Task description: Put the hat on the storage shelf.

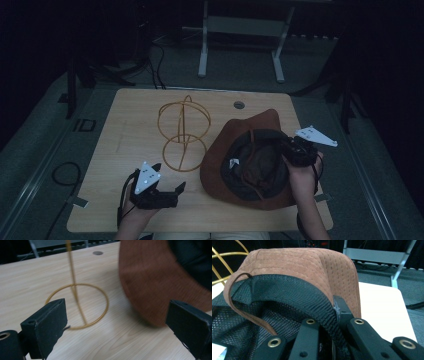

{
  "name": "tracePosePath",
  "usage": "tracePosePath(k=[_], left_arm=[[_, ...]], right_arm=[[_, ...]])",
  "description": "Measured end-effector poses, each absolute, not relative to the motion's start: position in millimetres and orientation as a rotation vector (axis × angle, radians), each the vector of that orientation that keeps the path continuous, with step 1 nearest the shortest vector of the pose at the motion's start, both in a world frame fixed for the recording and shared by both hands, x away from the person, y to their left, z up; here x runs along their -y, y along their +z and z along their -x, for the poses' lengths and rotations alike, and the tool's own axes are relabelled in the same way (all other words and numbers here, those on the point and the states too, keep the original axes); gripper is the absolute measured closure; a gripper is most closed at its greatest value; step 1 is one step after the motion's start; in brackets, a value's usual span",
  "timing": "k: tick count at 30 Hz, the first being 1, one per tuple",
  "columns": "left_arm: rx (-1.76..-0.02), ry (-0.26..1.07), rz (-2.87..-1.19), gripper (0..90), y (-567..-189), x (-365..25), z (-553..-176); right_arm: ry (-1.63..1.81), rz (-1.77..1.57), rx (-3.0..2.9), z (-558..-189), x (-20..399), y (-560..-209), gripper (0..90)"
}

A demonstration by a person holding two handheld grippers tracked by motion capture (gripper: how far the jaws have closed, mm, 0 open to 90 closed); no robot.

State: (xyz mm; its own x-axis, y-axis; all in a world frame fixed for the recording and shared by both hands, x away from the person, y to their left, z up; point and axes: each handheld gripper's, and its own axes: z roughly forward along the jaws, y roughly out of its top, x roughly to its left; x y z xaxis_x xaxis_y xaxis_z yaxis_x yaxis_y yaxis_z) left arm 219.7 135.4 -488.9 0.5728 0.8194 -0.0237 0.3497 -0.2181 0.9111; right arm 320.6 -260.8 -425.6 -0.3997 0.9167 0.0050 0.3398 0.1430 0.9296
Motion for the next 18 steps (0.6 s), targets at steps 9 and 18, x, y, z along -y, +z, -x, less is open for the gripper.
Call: tracePosePath(k=[9, 18], left_arm=[[-0.831, 0.587, -1.846, 4.8, -463.6, -80.5, -241.0], [-0.797, 0.567, -1.882, 5.5, -460.9, -42.4, -265.9]], right_arm=[[1.251, -1.19, -1.849, -316.9, 257.0, -430.5, 83.7], [1.254, -1.174, -1.863, -310.5, 254.6, -430.6, 83.6]])
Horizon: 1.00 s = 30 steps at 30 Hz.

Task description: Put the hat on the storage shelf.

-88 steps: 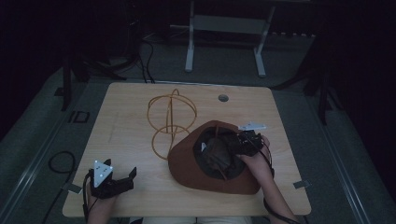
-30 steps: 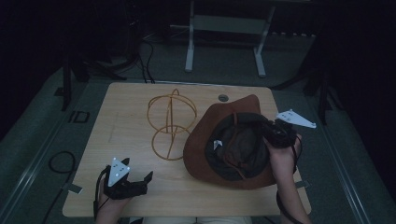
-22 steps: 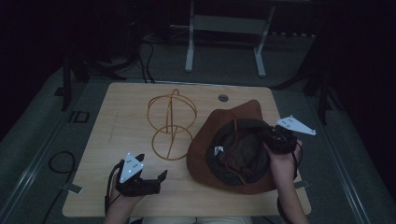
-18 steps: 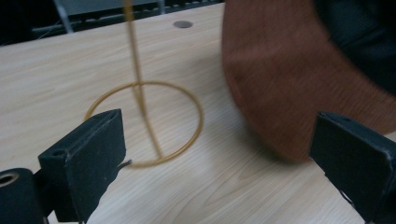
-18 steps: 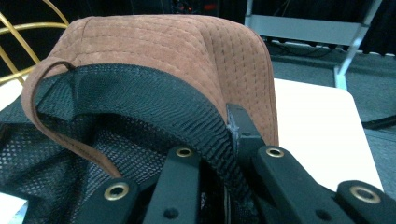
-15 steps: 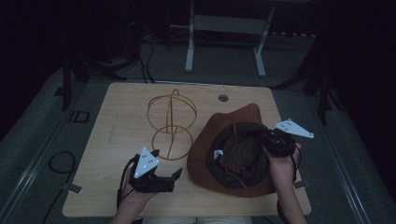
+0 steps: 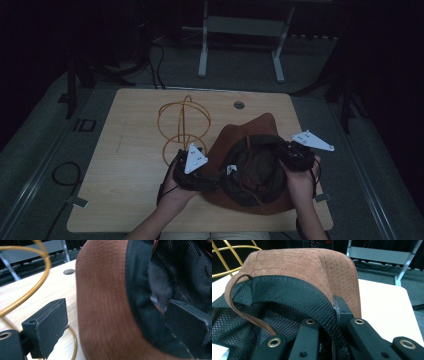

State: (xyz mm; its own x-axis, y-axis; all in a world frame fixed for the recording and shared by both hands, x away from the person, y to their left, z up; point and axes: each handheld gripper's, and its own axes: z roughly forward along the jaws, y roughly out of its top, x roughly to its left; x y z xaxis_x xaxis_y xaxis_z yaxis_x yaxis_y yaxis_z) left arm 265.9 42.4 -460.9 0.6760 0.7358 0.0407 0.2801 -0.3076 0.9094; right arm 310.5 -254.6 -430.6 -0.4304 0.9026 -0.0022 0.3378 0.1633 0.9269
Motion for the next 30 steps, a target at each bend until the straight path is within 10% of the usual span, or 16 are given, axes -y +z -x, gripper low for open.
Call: tracePosePath(k=[16, 26, 30], left_arm=[[-0.832, 0.543, -1.952, 17.5, -457.4, 18.8, -304.1], [-0.844, 0.642, -1.996, 80.2, -461.8, 34.2, -316.9], [-0.839, 0.72, -1.974, 86.6, -453.9, 35.2, -318.4]], right_arm=[[1.272, -1.162, -1.859, -293.5, 262.3, -428.1, 83.6], [1.283, -1.178, -1.845, -283.9, 267.5, -427.2, 83.4], [1.285, -1.178, -1.843, -279.3, 268.5, -428.5, 83.1]])
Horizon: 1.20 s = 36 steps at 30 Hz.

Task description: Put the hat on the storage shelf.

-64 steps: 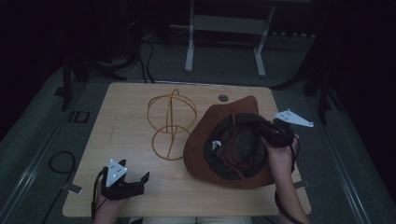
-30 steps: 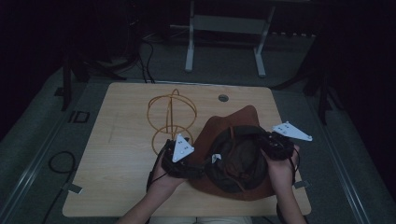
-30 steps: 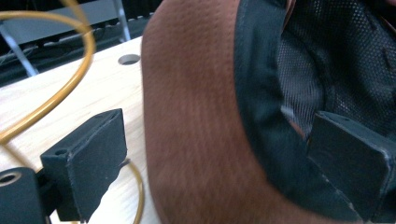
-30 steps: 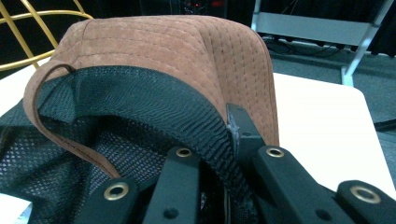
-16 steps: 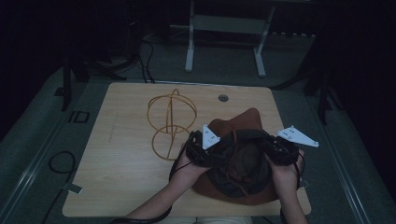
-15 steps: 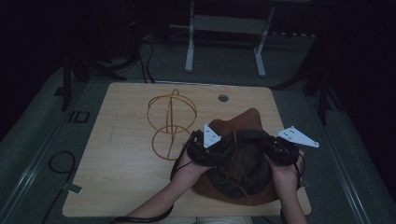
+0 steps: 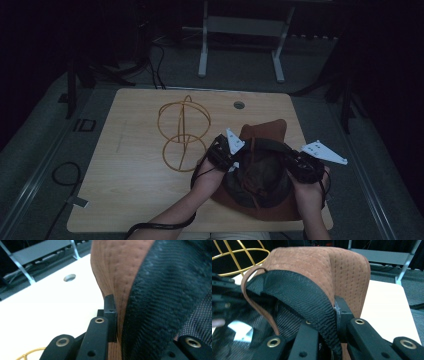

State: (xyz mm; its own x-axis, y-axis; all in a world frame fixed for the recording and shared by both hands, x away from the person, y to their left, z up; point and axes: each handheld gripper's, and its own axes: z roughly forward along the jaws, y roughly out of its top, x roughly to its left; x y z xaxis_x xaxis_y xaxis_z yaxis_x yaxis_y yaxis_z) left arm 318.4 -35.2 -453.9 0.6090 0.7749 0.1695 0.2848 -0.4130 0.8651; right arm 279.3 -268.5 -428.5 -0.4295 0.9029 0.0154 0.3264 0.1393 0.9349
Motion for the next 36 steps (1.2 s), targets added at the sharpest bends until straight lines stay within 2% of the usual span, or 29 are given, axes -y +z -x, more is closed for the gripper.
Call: tracePosePath(k=[5, 8, 12, 16, 19, 23, 29, 33, 36], left_arm=[[-0.821, 0.782, -1.972, 86.9, -442.8, 40.0, -322.1], [-0.803, 0.807, -1.954, 86.9, -435.8, 39.6, -321.4], [-0.78, 0.814, -1.943, 87.0, -429.2, 37.7, -318.8], [-0.748, 0.846, -1.93, 87.0, -422.8, 35.2, -314.6], [-0.744, 0.84, -1.891, 86.9, -419.8, 27.1, -312.6], [-0.625, 0.834, -1.863, 86.8, -419.1, 17.3, -300.3], [-0.475, 0.749, -1.831, 86.8, -419.3, -4.4, -284.8], [-0.376, 0.705, -1.812, 86.8, -423.6, -17.4, -279.7], [-0.211, 0.664, -1.758, 86.7, -430.9, -33.6, -275.0]], right_arm=[[1.284, -1.178, -1.828, -276.5, 271.6, -428.0, 79.8], [1.313, -1.182, -1.83, -272.7, 276.1, -427.4, 69.4], [1.334, -1.157, -1.85, -262.4, 280.7, -425.5, 64.2], [1.347, -1.086, -1.9, -241.6, 285.3, -420.1, 52.4], [1.431, -1.056, -1.926, -227.8, 294.6, -414.6, 53.0], [1.428, -1.046, -1.873, -215.5, 317.3, -405.5, 53.7], [1.417, -1.11, -1.885, -232.4, 354.0, -409.1, 49.1], [1.447, -1.098, -1.936, -245.4, 359.7, -414.9, 47.4], [1.457, -1.07, -1.973, -253.3, 355.3, -418.3, 46.3]])
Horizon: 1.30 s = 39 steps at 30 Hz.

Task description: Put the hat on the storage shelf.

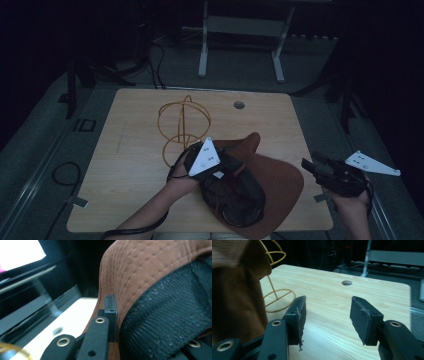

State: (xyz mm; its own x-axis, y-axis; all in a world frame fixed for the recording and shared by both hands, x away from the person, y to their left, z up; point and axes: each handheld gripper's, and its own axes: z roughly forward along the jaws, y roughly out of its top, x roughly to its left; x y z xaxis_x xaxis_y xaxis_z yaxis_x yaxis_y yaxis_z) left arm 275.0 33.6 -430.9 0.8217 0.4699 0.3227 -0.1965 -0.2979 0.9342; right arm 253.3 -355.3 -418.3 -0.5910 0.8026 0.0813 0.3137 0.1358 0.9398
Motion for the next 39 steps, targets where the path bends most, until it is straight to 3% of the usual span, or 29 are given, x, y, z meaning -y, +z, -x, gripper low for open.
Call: tracePosePath(k=[9, 18, 33, 37, 39], left_arm=[[-0.069, 0.586, -1.663, 86.7, -426.9, -49.8, -278.7], [-0.024, 0.569, -1.654, 86.5, -425.2, -33.5, -272.2], [-0.039, 0.624, -1.604, 86.6, -421.6, -14.7, -260.4], [-0.054, 0.672, -1.608, 86.4, -423.5, -11.8, -259.3], [-0.067, 0.671, -1.61, 86.3, -424.4, -11.5, -260.1]], right_arm=[[1.565, -0.886, -2.182, -265.4, 299.4, -434.3, 44.5], [1.703, -0.64, -2.326, -264.7, 236.5, -445.2, 43.4], [1.898, -0.508, -2.269, -266.7, 217.8, -428.9, 42.5], [1.897, -0.512, -2.262, -269.3, 216.2, -427.9, 46.1], [1.898, -0.531, -2.264, -271.8, 213.1, -429.5, 58.3]])
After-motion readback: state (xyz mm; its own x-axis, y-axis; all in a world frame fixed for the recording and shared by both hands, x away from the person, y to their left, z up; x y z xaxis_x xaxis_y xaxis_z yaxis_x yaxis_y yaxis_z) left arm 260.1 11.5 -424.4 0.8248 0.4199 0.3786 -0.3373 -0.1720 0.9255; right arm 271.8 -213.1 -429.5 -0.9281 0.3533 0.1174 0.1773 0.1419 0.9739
